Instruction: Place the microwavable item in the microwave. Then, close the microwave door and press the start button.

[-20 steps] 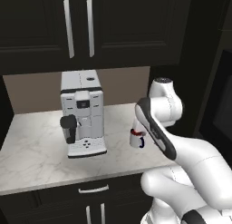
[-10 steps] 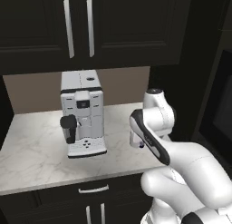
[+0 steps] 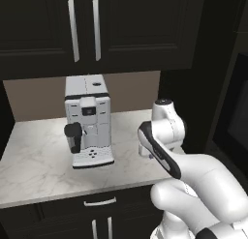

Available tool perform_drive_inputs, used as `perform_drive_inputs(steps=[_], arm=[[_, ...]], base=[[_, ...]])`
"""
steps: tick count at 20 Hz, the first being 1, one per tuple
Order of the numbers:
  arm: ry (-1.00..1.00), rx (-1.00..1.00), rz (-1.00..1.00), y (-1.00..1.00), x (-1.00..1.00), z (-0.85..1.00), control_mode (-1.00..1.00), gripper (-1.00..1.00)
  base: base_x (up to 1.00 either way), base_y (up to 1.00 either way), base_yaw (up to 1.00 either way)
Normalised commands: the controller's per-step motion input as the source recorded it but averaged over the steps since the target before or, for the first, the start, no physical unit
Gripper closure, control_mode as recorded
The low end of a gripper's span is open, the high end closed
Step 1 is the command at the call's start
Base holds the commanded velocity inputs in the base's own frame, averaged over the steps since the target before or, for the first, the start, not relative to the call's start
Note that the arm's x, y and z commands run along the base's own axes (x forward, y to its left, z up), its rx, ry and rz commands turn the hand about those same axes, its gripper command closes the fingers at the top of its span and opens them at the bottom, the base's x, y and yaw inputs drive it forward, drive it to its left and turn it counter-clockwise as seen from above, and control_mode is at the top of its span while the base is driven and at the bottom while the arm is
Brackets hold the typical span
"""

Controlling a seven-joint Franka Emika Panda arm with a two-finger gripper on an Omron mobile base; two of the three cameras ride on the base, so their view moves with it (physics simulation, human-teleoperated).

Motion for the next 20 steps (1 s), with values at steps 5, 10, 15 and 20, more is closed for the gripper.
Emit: perform_drive_inputs(steps=[5, 10, 15, 20], arm=[[0.00, 0.00, 0.00, 0.00, 0.06, -0.09, -1.00, -1.00], [0.00, 0.00, 0.00, 0.01, 0.07, -0.10, -1.00, -1.00], [0.00, 0.00, 0.00, 0.03, 0.15, -0.07, -1.00, -1.00], [0.00, 0.00, 0.00, 0.04, 0.20, -0.05, -1.00, -1.00]], base=[[0.00, 0.00, 0.00], [0.00, 0.00, 0.00], [0.00, 0.00, 0.00], [0.00, 0.00, 0.00]])
